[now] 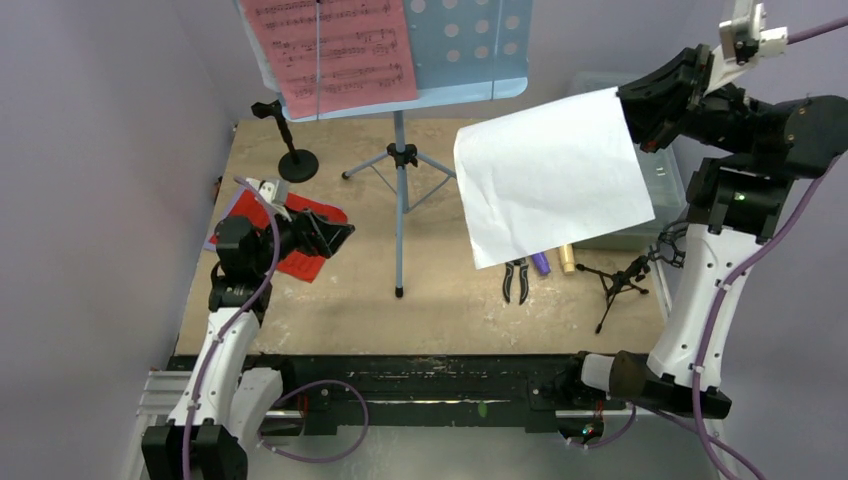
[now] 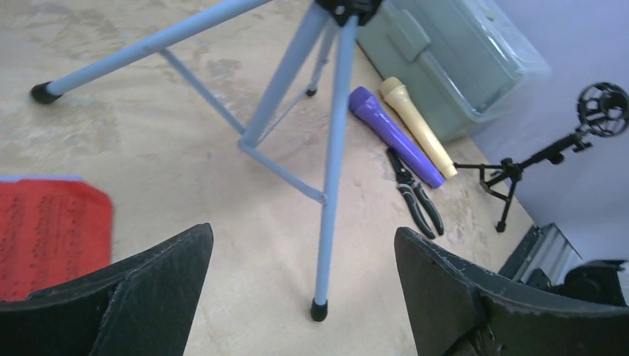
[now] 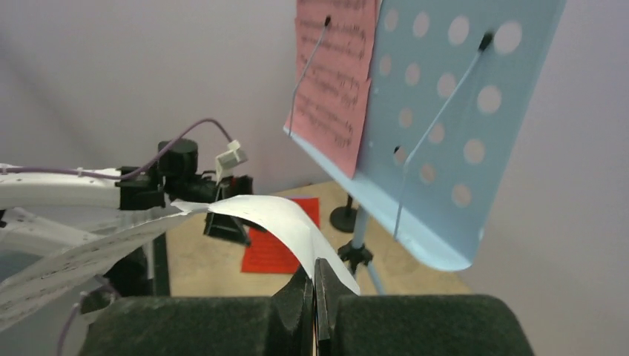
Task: Pack up the instrument practice props
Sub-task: Pick up the sheet music from the music stand.
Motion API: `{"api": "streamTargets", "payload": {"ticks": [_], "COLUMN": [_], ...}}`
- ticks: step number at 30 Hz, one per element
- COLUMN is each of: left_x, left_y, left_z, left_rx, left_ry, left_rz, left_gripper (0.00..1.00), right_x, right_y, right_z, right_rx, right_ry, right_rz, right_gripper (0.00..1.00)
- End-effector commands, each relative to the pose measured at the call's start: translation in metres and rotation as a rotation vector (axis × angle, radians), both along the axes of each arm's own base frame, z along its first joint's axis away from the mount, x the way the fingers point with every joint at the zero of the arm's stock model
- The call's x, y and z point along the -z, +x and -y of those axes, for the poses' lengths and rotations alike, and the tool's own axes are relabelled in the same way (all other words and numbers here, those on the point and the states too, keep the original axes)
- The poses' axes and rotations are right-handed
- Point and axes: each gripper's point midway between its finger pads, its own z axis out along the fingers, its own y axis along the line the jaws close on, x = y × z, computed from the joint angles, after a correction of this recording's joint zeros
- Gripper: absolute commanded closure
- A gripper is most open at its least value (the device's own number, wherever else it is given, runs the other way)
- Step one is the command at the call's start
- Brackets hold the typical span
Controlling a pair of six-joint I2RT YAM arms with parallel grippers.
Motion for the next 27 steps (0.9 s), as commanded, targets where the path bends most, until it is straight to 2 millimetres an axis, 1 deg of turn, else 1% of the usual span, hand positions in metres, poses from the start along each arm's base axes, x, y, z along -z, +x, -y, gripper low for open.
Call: {"api": "streamTargets", "payload": {"ticks": [1,3,5,8,10,11,12,14,17,21,24,25,26,27], "left_x": [-0.032,-0.037,-0.041,-0.046,-0.049,-0.051,-0.054,-0.058,-0.063,-0.059,-0.049,-0.044,-0.045,-0.041], "left_y": [-0.016,-0.025,-0.03,-0.038,-0.041,-0.042,-0.042,-0.043,-0.045,-0.057,-0.065,-0.067,-0.067,-0.07], "left_z": [0.023,0.033,0.039,0.046,0.05,0.051,0.052,0.055,0.067,0.104,0.13,0.136,0.141,0.148], "left_rx": [0.125,0.166,0.193,0.231,0.249,0.253,0.256,0.265,0.281,0.314,0.322,0.325,0.319,0.332], "left_ry": [-0.023,-0.029,-0.036,-0.051,-0.062,-0.069,-0.074,-0.086,-0.094,-0.06,-0.015,-0.004,-0.011,-0.015], "left_rz": [0.149,0.175,0.194,0.212,0.218,0.217,0.22,0.221,0.234,0.283,0.33,0.341,0.371,0.39], "left_gripper": [0.07,0.06,0.04,0.03,0.01,0.01,0.0,0.0,0.0,0.0,0.0,0.0,0.0,0.0], "right_x": [0.03,0.05,0.075,0.117,0.146,0.162,0.177,0.2,0.229,0.266,0.282,0.286,0.289,0.293], "right_y": [-0.013,-0.004,0.004,0.016,0.024,0.028,0.03,0.028,0.025,0.026,0.02,0.018,0.015,0.012], "right_z": [-0.004,-0.003,-0.004,-0.007,-0.01,-0.011,-0.013,-0.019,-0.026,-0.031,-0.037,-0.04,-0.041,-0.044], "right_rx": [-0.067,-0.065,-0.073,-0.07,-0.035,-0.019,-0.008,-0.036,-0.084,-0.127,-0.171,-0.187,-0.198,-0.213], "right_ry": [-0.012,0.021,0.051,0.083,0.078,0.049,0.038,0.029,0.029,0.042,0.049,0.048,0.046,0.044], "right_rz": [-0.093,-0.16,-0.234,-0.346,-0.397,-0.386,-0.408,-0.448,-0.496,-0.587,-0.619,-0.623,-0.626,-0.632], "right_gripper": [1.0,1.0,1.0,1.0,1.0,1.0,1.0,1.0,1.0,1.0,1.0,1.0,1.0,1.0]}}
